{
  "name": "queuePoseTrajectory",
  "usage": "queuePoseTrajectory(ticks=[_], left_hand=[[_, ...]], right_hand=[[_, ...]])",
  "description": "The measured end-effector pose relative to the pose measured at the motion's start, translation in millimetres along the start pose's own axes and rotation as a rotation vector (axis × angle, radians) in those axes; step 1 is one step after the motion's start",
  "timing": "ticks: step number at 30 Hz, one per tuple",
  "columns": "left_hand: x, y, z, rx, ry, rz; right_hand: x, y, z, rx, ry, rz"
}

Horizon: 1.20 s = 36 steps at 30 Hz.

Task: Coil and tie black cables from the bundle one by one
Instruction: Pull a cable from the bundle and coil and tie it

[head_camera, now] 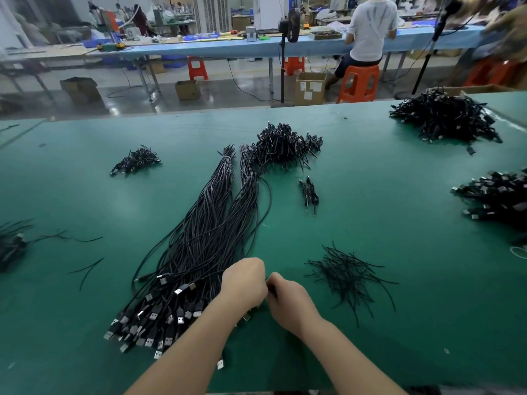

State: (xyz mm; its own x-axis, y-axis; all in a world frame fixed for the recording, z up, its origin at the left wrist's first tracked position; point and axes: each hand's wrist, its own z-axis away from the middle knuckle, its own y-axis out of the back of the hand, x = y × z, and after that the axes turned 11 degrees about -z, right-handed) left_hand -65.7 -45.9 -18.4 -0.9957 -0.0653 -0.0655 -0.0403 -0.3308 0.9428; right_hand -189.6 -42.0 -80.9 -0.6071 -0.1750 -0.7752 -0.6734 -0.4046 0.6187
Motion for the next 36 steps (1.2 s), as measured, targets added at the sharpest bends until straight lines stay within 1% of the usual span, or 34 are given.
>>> queuePoseTrajectory(ticks=[1,2,4,5,6,7,8,9,10,11,13,14,16,18,20,23,24,26,29,31,33,36], left_hand=[[-4,0,1,0.013,0.008,0.038],[-8,1,1,0.03,0.013,0.11],[-21,5,1,0.048,0.045,0.362],[-28,7,1,0.05,0.076,0.526],[-35,9,1,0.05,0.114,0.691],[-41,10,1,0.046,0.148,0.848],[-45,12,1,0.026,0.17,1.005],[-47,15,1,-0.01,0.181,1.168],[-46,16,1,-0.05,0.183,1.319],[-43,18,2,-0.078,0.179,1.424],[-34,19,4,-0.096,0.159,1.489],[-29,20,6,-0.099,0.144,1.499],[-21,21,9,-0.089,0.131,1.524],[-18,23,12,-0.06,0.136,1.537],[-17,24,15,0.016,0.132,1.462],[-15,24,21,0.181,0.079,1.293],[-15,25,23,0.239,0.044,1.249],[-14,26,27,0.36,-0.047,1.118],[-14,23,32,0.613,-0.188,0.766],[-14,22,33,0.778,-0.258,0.571],[-13,21,34,0.847,-0.313,0.539],[-14,19,33,0.881,-0.344,0.521]], right_hand=[[-2,6,-1,-0.06,-0.038,-0.048],[-5,14,-3,-0.132,-0.081,-0.163],[-7,37,-5,-0.256,-0.188,-0.55],[-6,51,-6,-0.263,-0.246,-0.788],[-4,64,-7,-0.225,-0.287,-0.997],[-4,76,-8,-0.153,-0.307,-1.128],[-6,85,-8,-0.076,-0.294,-1.135],[-9,89,-8,-0.02,-0.253,-1.034],[-14,89,-7,0.001,-0.197,-0.893],[-19,86,-7,-0.007,-0.131,-0.773],[-33,79,-6,-0.027,-0.028,-0.633],[-40,76,-7,-0.008,0.011,-0.578],[-47,73,-8,0.086,0.101,-0.431],[-47,74,-9,0.162,0.162,-0.365],[-47,75,-9,0.163,0.15,-0.41],[-48,77,-10,0.131,0.07,-0.447],[-49,79,-10,0.103,0.029,-0.502],[-50,85,-10,0.009,-0.068,-0.705],[-52,93,-9,-0.143,-0.248,-0.984],[-53,96,-8,-0.221,-0.308,-1.118],[-54,96,-8,-0.282,-0.335,-1.234],[-55,96,-8,-0.309,-0.371,-1.286]])
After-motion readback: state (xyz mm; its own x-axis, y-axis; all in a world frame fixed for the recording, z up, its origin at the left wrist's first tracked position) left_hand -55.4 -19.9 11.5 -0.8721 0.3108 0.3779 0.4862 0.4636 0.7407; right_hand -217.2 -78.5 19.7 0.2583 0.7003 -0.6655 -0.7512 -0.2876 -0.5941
